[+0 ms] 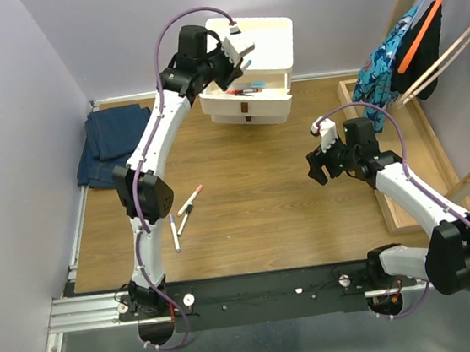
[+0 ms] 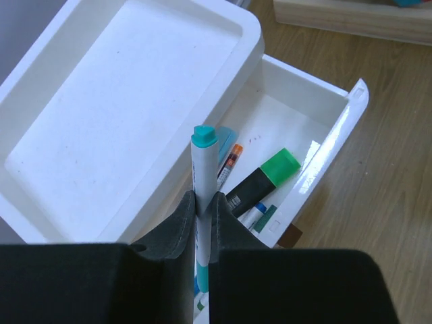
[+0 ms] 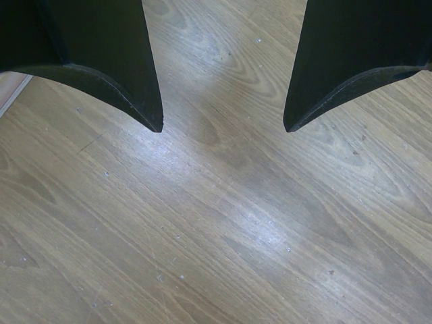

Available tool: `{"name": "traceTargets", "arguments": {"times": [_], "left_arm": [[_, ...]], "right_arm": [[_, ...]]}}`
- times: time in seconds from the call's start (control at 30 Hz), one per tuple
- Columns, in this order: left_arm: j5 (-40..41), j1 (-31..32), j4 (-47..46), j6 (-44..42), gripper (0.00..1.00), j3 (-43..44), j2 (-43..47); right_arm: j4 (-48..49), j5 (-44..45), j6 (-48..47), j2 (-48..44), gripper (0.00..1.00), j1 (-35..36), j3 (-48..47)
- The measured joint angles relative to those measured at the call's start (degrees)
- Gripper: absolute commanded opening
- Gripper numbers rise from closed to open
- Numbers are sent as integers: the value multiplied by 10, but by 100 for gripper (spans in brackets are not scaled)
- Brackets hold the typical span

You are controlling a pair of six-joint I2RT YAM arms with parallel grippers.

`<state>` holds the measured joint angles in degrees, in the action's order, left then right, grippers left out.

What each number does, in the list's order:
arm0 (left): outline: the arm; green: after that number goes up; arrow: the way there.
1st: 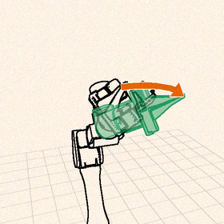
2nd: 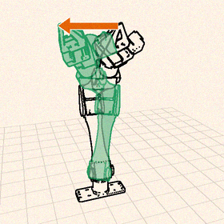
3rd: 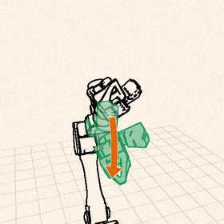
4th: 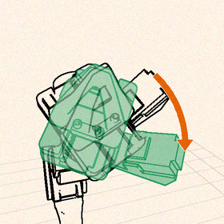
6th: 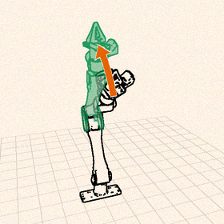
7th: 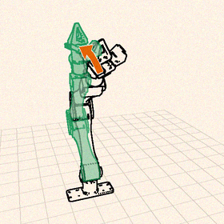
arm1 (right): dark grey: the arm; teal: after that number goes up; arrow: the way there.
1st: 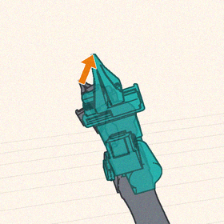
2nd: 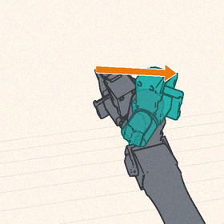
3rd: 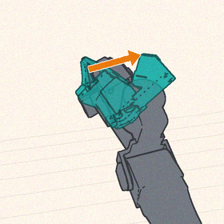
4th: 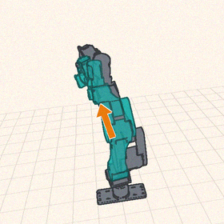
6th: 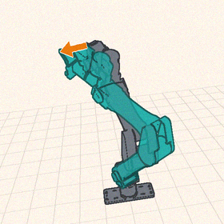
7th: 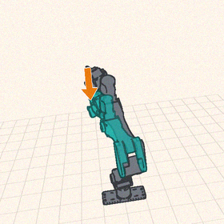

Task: Sort the stationery into containers
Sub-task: Place the pen in the drawer, then pick up the pen from the center of the board.

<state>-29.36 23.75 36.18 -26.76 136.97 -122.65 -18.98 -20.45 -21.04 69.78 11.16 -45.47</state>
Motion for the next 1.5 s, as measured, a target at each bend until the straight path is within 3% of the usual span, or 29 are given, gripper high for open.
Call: {"name": "traceTargets", "arguments": {"times": [0.07, 0.2, 0.47, 0.57, 0.7, 0.8, 0.9, 1.1, 1.5], "left_arm": [[2, -1, -11, -4, 16, 0, -17], [4, -2, -26, -11, 38, 0, -32], [32, 9, -46, -6, 48, -9, -22], [42, 12, -41, 3, 52, -57, 18], [63, 15, -43, 16, 60, -243, 175], [69, 14, -21, 9, 60, -389, 304], [73, 13, 22, 2, 59, -472, 366], [109, 5, 78, 3, 57, -626, 358], [132, -30, 114, 4, 55, -665, 299]], "right_arm": [[0, 0, 0, -1, 80, 0, 0], [0, 0, 0, -2, 80, 0, 0], [0, 0, 0, -5, 80, -1, 0], [0, 0, 0, -7, 80, -4, 3], [0, 0, 0, -9, 80, -5, 6], [0, 0, 0, -10, 80, -6, 7], [0, 0, 0, -12, 80, -8, 9], [1, -1, 1, -12, 80, -8, 14], [0, -3, 5, -12, 80, -8, 14]]}}
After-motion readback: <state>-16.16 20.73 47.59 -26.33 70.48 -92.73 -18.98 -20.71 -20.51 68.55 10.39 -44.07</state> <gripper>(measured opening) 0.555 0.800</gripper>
